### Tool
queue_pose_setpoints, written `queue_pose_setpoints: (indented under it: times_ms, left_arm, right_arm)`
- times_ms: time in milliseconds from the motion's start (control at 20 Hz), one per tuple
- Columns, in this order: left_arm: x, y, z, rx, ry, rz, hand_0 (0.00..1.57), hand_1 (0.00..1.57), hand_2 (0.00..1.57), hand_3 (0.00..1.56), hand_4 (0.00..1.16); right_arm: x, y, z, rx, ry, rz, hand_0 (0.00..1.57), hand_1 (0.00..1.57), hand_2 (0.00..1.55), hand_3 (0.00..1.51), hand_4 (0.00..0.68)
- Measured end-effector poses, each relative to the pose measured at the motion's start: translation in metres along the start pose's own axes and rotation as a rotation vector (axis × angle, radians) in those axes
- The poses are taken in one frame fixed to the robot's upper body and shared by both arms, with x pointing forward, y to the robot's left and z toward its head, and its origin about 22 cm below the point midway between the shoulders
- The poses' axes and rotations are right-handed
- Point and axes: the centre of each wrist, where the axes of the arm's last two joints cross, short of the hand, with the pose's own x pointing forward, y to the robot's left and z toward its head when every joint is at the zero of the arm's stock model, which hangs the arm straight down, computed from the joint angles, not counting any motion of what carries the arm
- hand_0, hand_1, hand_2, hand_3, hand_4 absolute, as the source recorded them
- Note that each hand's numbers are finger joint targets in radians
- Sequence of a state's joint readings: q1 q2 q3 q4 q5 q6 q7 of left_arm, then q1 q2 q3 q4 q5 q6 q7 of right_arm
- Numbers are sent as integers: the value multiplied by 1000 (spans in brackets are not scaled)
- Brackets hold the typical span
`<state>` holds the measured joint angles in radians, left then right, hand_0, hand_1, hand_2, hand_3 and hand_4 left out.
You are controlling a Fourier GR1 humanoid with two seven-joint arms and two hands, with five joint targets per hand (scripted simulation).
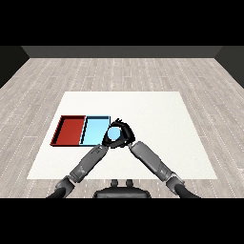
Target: Pick the blue can and put it in the blue box
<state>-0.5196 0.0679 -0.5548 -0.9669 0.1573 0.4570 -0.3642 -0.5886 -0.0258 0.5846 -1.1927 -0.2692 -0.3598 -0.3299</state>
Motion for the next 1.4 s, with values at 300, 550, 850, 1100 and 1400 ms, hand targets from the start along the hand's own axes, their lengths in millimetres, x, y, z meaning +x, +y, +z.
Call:
queue_pose_setpoints:
  times_ms: [300, 550, 850, 1100, 1400]
  left_arm:
    - [-1, -6, 10, 103, -1, 77, 774, 774, 819, 684, 673]
    - [1, -9, 11, 123, -12, 100, 831, 831, 881, 738, 666]
    - [3, -9, 12, 129, 36, 194, 1425, 1425, 1347, 1000, 683]
    - [-2, -10, 14, 111, 47, 215, 1571, 1571, 1516, 1448, 1097]
    - [-4, -13, 15, 118, 82, 232, 1571, 1571, 1543, 1476, 1134]
  right_arm:
    - [1, 4, 1, 20, 0, -28, 1437, 1437, 1451, 1391, 606]
    - [2, 2, 1, 22, 3, -44, 1432, 1432, 1451, 1392, 588]
    - [7, 2, -2, 3, 21, -76, 1267, 1267, 1371, 1326, 415]
    - [5, 3, 2, -13, 40, -140, 0, 0, 0, 0, 0]
    - [6, 1, 5, -25, 47, -155, 0, 0, 0, 0, 0]
